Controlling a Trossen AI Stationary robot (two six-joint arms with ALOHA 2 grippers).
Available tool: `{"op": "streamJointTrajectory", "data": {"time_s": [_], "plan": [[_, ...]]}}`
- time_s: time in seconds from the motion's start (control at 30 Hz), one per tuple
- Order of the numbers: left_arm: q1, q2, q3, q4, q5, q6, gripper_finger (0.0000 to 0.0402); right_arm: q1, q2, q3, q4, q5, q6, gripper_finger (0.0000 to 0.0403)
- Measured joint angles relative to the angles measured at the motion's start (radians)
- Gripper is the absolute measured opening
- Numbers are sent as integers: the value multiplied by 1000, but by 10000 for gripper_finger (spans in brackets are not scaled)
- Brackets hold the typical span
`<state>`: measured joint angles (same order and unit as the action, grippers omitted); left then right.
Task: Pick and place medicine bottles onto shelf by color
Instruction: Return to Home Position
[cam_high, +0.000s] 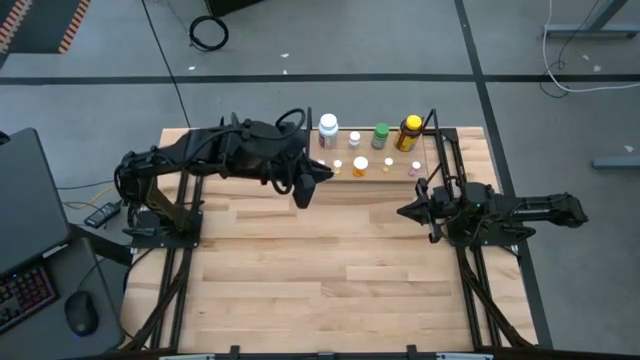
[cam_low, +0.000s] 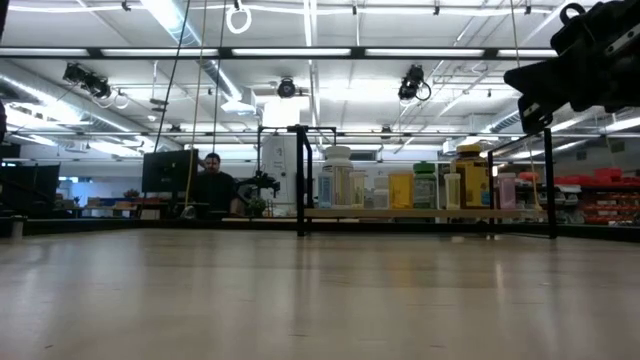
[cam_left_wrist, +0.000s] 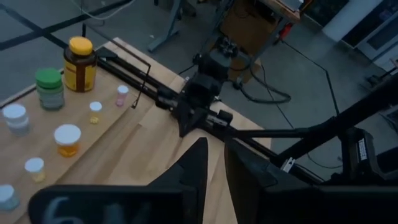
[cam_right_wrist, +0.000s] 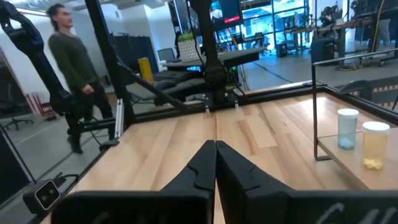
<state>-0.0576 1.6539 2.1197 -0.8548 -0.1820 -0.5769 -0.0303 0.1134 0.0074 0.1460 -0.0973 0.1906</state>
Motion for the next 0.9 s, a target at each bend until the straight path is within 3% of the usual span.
{"op": "streamJointTrajectory", "data": {"time_s": [0.33, 0.57, 0.9], "plan": [[6, 0, 0, 72, -45, 195, 51, 0, 0, 0, -1, -1, 1, 28], [-6, -25, 0, -88, -81, 270, 6, 0, 0, 0, -1, -1, 1, 28], [-42, -205, -38, -302, -163, 300, 5, 0, 7, -1, 10, -1, 1, 25]]}}
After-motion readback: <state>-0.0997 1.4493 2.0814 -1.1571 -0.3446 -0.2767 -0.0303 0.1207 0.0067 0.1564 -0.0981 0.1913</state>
